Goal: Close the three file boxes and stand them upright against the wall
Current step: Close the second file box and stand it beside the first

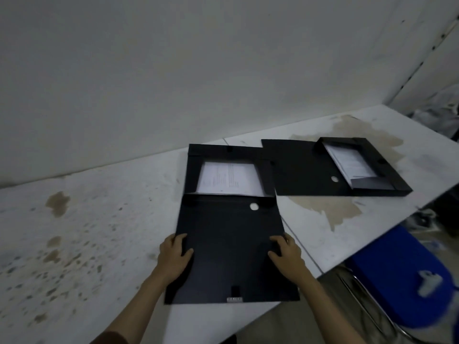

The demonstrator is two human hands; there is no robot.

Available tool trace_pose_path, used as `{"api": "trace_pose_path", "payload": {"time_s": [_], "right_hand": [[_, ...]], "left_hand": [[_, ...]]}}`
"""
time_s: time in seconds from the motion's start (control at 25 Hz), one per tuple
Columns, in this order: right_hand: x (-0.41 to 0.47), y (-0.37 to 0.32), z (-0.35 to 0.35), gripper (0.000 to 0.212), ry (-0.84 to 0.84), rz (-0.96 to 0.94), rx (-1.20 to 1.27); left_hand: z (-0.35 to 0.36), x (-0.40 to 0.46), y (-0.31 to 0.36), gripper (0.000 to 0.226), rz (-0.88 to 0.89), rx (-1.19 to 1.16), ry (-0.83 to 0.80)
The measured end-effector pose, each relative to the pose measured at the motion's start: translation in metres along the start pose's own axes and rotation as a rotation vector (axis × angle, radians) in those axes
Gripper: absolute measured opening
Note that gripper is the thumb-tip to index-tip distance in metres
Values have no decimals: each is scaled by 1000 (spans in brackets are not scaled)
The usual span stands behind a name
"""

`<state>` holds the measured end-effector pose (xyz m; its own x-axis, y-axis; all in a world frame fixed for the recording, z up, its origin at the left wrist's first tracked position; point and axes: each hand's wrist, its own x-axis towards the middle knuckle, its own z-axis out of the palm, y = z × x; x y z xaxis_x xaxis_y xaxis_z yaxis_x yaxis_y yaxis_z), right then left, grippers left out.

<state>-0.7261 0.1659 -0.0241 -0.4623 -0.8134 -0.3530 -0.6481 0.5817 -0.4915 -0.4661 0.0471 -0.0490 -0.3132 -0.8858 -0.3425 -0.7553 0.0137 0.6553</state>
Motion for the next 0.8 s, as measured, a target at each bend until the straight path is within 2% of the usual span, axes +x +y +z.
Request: {"api": "trace_pose_path", "payload": {"time_s": [0.12,0.2,0.28,0.4,0.52,0.68,0.8], "right_hand": [[20,5,-2,45,-47,55,55],[27,5,-3,45,-47,63,44],[32,4,-7,44,-42,73,145],[40,-3,-15,41,-94,40,309],[46,-19,-15,33,-147,24,406],[47,-44,-16,33,-177,-78,374],[39,-66,-10,32,-230,-155,319]], "left_hand": [[9,18,15,52,-111,-129,128],[3,26,19,56,-159,-351,144],[-10,29,17,55,-209,-532,111],[-40,25,0,33,-315,-536,14],[-77,7,-27,27,-412,-650,-12],[-119,-19,-38,27,-416,-1181,204],[-132,-29,-17,27,-303,-1314,380]]}}
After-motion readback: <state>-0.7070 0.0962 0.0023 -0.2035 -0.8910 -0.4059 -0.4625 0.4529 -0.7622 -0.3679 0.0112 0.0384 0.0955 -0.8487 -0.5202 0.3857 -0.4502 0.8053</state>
